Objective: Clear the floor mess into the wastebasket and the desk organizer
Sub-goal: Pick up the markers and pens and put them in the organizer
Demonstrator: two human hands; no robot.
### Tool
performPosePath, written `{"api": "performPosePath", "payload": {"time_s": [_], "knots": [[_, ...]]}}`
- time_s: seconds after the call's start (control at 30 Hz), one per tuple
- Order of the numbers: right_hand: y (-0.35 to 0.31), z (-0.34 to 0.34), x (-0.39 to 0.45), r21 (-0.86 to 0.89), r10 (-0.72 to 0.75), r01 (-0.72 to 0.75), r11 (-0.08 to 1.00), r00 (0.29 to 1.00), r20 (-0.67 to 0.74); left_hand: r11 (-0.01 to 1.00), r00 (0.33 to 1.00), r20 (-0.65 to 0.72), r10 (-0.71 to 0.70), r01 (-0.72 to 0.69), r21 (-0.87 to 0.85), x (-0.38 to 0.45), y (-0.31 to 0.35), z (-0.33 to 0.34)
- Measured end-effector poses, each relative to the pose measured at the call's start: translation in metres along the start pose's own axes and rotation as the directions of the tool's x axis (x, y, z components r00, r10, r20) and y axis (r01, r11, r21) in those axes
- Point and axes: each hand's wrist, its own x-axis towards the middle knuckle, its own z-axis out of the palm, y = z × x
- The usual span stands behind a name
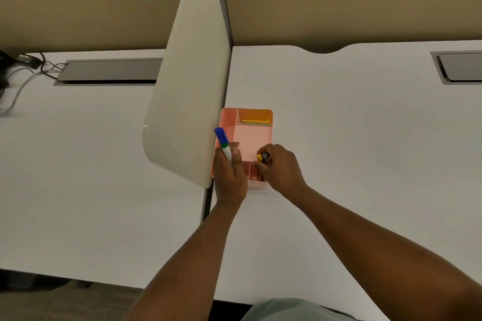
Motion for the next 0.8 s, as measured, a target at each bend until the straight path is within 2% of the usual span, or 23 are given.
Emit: {"api": "performPosePath", "payload": {"time_s": [0.17, 0.23, 0.3, 0.47, 0.73, 0.8], "knots": [[-0.001, -0.004, -0.003, 0.015, -0.002, 0.002, 1.0, 1.0, -0.008, 0.989, 0.985, -0.093, -0.143, 0.139, -0.052, 0.005, 0.012, -0.007], [-0.001, -0.006, -0.004, 0.021, -0.005, 0.006, 1.0, 1.0, -0.009, 0.992, 0.986, -0.106, -0.127, 0.126, -0.014, 0.009, 0.016, -0.015], [-0.001, -0.007, -0.005, 0.025, -0.009, 0.009, 1.0, 1.0, -0.01, 0.994, 0.992, -0.076, -0.104, 0.105, 0.015, 0.012, 0.025, -0.022], [0.002, -0.008, -0.005, 0.023, -0.007, 0.007, 1.0, 1.0, -0.015, 0.987, 0.99, 0.013, -0.14, 0.141, -0.071, 0.015, 0.027, -0.032], [0.003, -0.006, 0.0, 0.036, -0.002, 0.004, 0.999, 0.999, -0.039, 0.974, 0.997, 0.08, -0.01, -0.008, 0.225, 0.007, 0.019, -0.031], [0.002, -0.006, 0.001, 0.036, -0.007, 0.008, 0.999, 0.999, -0.038, 0.966, 0.996, 0.093, 0.013, -0.036, 0.255, 0.009, 0.019, -0.031]]}}
